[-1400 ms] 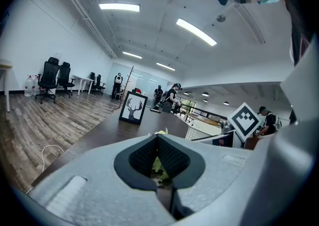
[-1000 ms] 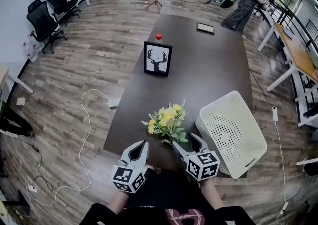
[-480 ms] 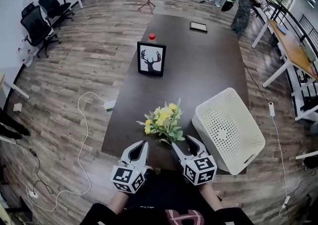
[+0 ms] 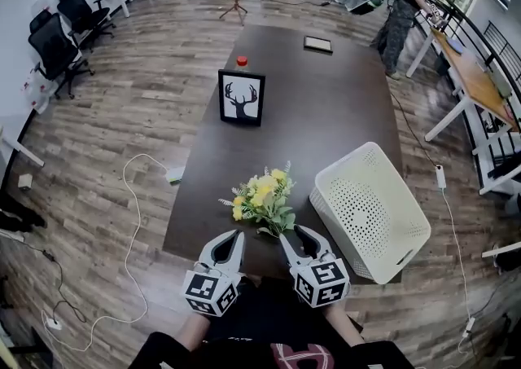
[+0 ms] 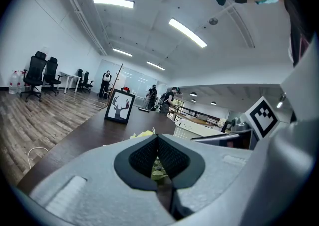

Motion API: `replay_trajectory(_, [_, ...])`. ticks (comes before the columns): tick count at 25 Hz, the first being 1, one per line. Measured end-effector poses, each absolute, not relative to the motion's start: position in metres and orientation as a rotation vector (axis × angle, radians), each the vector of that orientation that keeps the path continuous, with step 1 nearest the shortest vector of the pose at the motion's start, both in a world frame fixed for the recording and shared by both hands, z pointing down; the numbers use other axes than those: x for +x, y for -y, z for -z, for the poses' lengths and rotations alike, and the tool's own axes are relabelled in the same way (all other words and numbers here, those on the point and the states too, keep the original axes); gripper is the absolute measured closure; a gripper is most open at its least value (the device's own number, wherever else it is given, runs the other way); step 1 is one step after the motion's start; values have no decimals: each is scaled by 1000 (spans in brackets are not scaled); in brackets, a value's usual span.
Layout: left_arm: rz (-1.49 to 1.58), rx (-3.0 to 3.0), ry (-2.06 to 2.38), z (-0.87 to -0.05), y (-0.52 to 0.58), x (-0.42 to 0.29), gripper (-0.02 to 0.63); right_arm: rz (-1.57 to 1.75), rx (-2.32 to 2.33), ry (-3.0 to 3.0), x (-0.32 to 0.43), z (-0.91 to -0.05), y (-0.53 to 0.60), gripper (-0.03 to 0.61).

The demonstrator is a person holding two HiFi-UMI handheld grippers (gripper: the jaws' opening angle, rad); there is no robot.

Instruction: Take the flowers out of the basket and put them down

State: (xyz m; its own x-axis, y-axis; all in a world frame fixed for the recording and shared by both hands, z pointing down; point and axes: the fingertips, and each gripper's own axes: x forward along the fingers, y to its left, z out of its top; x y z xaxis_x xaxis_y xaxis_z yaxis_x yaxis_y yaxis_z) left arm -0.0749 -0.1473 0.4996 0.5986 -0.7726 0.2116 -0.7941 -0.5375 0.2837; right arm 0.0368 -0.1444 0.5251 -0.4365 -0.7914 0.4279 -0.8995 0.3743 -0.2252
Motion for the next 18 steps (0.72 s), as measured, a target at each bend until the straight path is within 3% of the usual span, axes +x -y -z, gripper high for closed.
replay_trajectory(6, [-87,2492,1246,-500,146,-71,606,-592,1501,2369,34,-527,142,440])
replay_trajectory(18, [-95,2522,1212,-497,145,-64,606,-546,1584,2336,39,-523,141,549])
